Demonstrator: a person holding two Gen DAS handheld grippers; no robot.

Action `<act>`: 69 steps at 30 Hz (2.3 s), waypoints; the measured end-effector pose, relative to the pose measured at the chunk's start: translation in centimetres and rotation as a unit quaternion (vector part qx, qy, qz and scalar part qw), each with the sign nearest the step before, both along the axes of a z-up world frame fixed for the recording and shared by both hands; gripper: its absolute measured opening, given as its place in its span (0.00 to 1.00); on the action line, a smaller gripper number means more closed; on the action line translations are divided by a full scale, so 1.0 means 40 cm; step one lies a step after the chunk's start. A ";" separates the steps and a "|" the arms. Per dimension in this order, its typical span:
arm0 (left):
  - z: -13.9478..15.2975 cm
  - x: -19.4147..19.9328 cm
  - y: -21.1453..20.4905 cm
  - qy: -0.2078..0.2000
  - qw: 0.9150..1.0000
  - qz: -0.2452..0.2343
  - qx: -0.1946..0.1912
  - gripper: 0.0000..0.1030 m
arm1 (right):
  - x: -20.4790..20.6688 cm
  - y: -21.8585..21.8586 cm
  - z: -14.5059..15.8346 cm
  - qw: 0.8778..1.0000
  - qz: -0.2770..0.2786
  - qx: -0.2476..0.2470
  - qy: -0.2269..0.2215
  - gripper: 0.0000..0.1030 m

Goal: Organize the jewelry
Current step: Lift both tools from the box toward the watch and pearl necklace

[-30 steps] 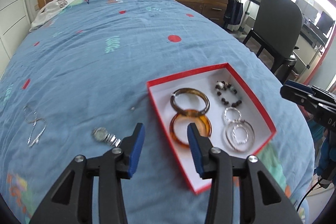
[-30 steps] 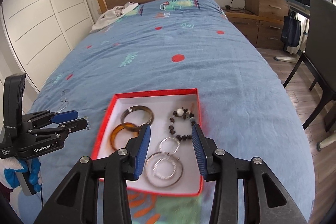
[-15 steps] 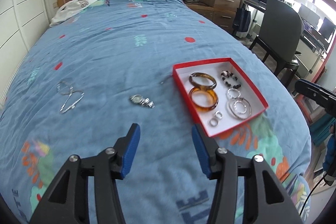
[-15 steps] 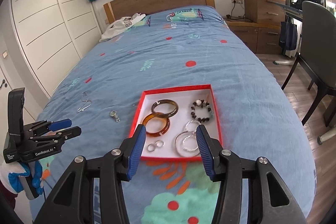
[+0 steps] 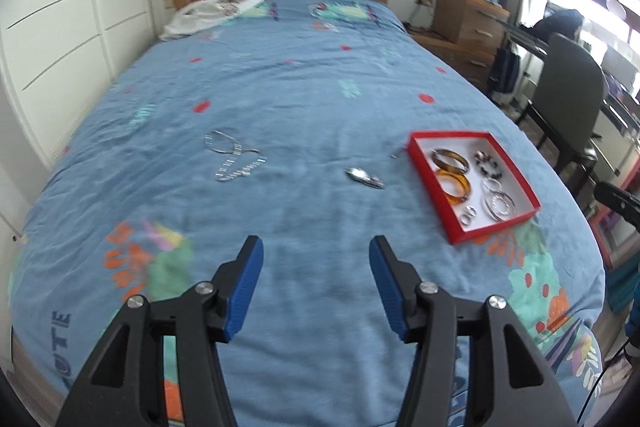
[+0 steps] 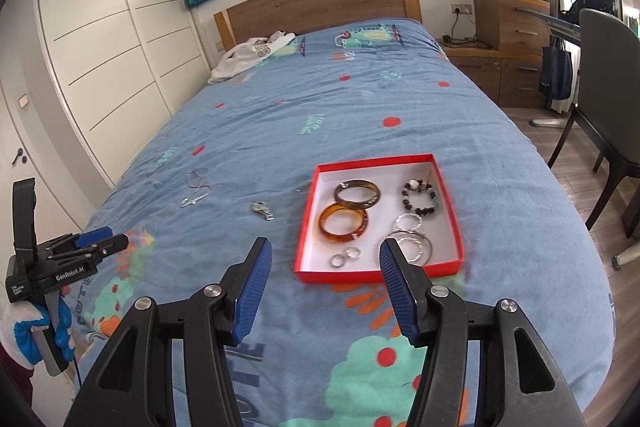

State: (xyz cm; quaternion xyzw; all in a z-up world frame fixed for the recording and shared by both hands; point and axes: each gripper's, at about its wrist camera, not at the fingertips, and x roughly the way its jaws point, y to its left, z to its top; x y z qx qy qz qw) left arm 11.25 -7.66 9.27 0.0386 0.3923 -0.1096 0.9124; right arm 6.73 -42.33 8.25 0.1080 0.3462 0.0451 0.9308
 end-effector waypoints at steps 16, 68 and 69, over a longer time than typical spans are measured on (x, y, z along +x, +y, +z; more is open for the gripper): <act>0.001 -0.074 0.175 -0.041 0.997 0.060 0.003 0.54 | -0.019 0.188 0.009 0.998 0.055 -0.029 0.005 0.61; -0.325 0.547 0.184 0.057 0.998 0.012 -0.028 0.59 | 0.532 0.372 -0.293 0.979 0.165 -0.022 0.117 0.63; -0.334 0.560 0.180 0.059 0.998 0.007 -0.027 0.59 | 0.548 0.373 -0.299 0.978 0.168 -0.023 0.120 0.64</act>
